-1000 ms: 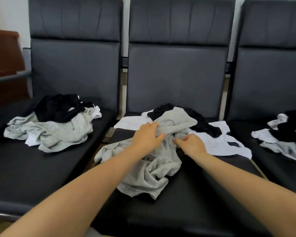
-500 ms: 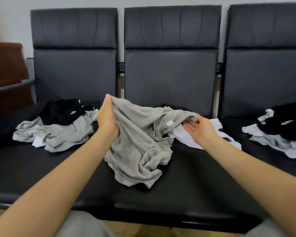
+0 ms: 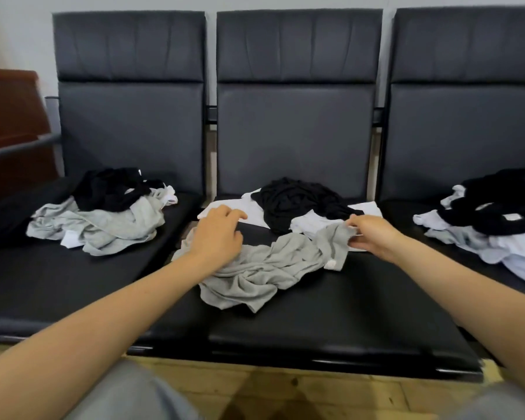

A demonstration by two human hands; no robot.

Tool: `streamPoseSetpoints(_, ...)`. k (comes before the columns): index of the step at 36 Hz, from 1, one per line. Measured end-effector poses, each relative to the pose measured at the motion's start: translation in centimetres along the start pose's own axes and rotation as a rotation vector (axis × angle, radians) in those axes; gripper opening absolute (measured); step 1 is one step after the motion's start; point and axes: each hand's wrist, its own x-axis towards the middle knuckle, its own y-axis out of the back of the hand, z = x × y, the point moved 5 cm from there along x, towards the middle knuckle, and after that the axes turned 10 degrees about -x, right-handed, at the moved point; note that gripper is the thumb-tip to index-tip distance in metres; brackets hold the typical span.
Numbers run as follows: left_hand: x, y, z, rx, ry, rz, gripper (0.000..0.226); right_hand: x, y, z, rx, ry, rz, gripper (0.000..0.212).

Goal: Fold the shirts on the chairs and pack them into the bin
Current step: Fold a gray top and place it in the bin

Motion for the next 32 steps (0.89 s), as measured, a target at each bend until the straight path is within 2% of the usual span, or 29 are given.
streamPoseSetpoints(3,0.5,-0.8,3.3,-0.161,-0.091,0.023,0.029,0.1,0.7,0.6,-0.310,0.009,0.064,0.014)
streamPoseSetpoints(6,1.0,-2.6,5.9,-0.280,-0.062,-0.050,0.020,0.1,1.4,1.0,-0.474,0.045,0.120,0.014)
streamPoseSetpoints(10,1.6,-6.0,8.0,-0.241,-0.018,-0.163,0.022,0.4,2.6,2.2,-0.513,0.031,0.131,0.021)
streamPoseSetpoints(13,2.3,-8.2,8.8,-0.233,-0.008,-0.192,0.030,0.9,3.1,3.0,-0.532,-0.030,0.099,0.020)
streamPoseSetpoints(15,2.9,-9.6,9.0,-0.226,0.022,-0.201,0.039,1.3,3.2,3.6,-0.536,-0.091,0.067,0.023)
streamPoseSetpoints(17,3.3,-11.1,9.2,-0.114,0.030,-0.244,0.049,1.7,3.2,3.8,-0.548,-0.105,0.049,0.023)
streamPoseSetpoints(20,3.2,-12.9,9.2,-0.036,0.049,-0.342,0.051,2.0,3.2,3.7,-0.479,-0.076,0.044,0.019)
streamPoseSetpoints(23,3.8,-13.1,7.9,-0.287,0.143,-0.284,0.027,2.2,2.8,3.4,-0.331,-0.067,-0.005,0.015)
streamPoseSetpoints(27,3.8,-12.3,7.1,-0.633,0.189,-0.228,0.025,2.5,2.3,2.8,-0.167,-0.027,-0.047,0.020)
streamPoseSetpoints(29,3.8,-11.6,6.9,-0.773,0.271,-0.182,0.025,2.5,2.0,2.6,-0.096,-0.018,-0.069,0.023)
streamPoseSetpoints(32,4.1,-11.4,6.4,-0.822,0.390,-0.191,0.031,2.7,1.4,2.4,-0.017,-0.013,-0.088,0.025)
